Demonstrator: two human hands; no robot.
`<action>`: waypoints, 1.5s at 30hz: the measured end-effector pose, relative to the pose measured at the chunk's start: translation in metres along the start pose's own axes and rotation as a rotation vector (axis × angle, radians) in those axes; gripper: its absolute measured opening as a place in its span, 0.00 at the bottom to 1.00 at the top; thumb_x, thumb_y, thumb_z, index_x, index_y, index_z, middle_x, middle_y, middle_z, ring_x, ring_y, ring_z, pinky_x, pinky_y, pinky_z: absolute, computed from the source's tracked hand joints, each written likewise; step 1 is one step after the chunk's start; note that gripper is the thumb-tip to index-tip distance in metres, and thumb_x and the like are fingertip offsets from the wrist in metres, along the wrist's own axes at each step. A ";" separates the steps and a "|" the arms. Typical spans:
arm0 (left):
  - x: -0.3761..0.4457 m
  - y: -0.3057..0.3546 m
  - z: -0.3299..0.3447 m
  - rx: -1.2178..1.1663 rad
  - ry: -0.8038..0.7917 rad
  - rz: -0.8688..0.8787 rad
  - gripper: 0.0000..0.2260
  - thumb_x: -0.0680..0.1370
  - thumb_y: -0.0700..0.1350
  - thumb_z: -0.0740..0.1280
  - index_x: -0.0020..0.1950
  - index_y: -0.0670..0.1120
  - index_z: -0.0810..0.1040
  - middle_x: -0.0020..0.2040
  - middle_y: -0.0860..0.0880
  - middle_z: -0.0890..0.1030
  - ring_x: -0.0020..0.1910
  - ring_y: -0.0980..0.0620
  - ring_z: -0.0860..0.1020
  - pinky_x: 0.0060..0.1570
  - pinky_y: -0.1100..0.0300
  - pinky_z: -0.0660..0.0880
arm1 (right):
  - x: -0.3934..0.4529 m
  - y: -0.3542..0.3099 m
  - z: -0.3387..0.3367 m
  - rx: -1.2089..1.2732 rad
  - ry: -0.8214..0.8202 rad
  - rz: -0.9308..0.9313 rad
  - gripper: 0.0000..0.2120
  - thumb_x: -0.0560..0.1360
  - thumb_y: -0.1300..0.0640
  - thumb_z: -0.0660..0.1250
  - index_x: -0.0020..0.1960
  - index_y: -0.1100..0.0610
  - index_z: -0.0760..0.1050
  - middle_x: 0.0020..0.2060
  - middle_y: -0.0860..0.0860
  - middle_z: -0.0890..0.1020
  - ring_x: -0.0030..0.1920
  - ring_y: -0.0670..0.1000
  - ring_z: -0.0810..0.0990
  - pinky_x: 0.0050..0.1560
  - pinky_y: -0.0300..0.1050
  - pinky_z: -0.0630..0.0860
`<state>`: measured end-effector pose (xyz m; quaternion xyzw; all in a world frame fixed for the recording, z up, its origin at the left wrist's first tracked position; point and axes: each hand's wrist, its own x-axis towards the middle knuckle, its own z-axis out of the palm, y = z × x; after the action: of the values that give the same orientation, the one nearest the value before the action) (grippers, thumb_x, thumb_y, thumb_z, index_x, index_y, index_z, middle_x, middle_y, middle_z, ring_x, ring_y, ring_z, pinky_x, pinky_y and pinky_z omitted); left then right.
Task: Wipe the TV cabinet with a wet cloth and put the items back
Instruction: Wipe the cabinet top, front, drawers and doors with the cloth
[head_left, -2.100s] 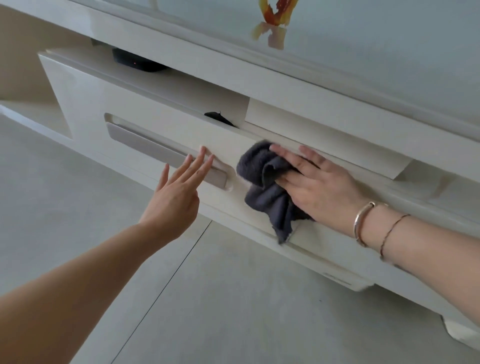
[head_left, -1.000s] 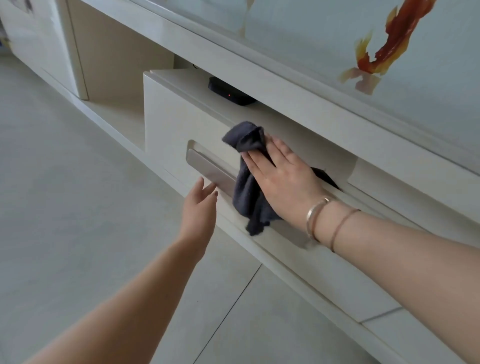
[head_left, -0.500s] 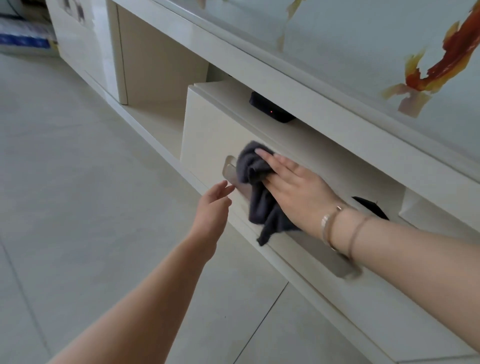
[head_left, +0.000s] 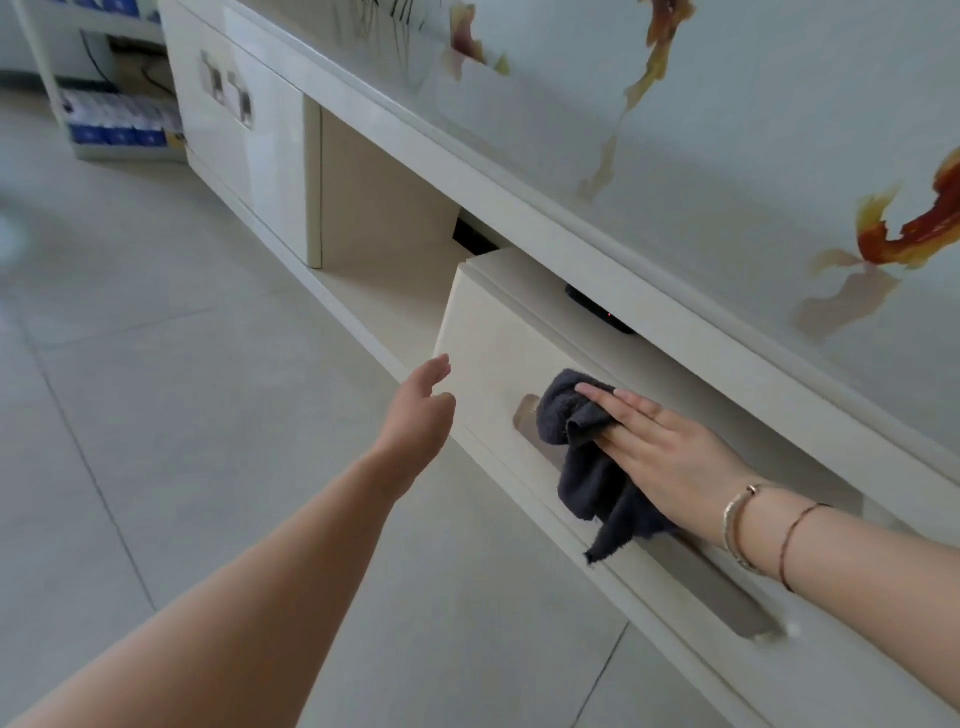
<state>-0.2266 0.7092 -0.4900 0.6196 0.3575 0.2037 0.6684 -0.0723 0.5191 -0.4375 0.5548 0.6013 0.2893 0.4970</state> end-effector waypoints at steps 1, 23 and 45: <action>0.005 0.005 -0.007 0.024 -0.005 0.014 0.28 0.75 0.33 0.53 0.74 0.49 0.63 0.72 0.54 0.67 0.71 0.55 0.64 0.64 0.63 0.59 | 0.014 0.002 -0.003 0.011 -0.001 -0.010 0.32 0.78 0.54 0.46 0.71 0.67 0.31 0.77 0.58 0.47 0.67 0.64 0.21 0.64 0.57 0.21; 0.067 0.021 -0.048 0.118 -0.017 0.069 0.27 0.77 0.33 0.55 0.73 0.52 0.64 0.71 0.53 0.69 0.62 0.56 0.71 0.56 0.71 0.66 | 0.214 0.040 -0.047 0.010 0.050 0.047 0.30 0.81 0.48 0.48 0.76 0.64 0.48 0.76 0.55 0.55 0.74 0.63 0.33 0.72 0.55 0.33; 0.055 -0.017 -0.078 0.234 0.084 -0.011 0.27 0.77 0.35 0.55 0.74 0.54 0.61 0.73 0.53 0.66 0.36 0.67 0.68 0.28 0.80 0.67 | 0.201 -0.066 -0.009 -0.107 -0.180 -0.328 0.32 0.81 0.45 0.49 0.77 0.60 0.42 0.77 0.50 0.48 0.75 0.59 0.32 0.70 0.55 0.30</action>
<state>-0.2502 0.7990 -0.5169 0.6825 0.4098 0.1825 0.5771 -0.0834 0.6990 -0.5492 0.4456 0.6205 0.1855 0.6180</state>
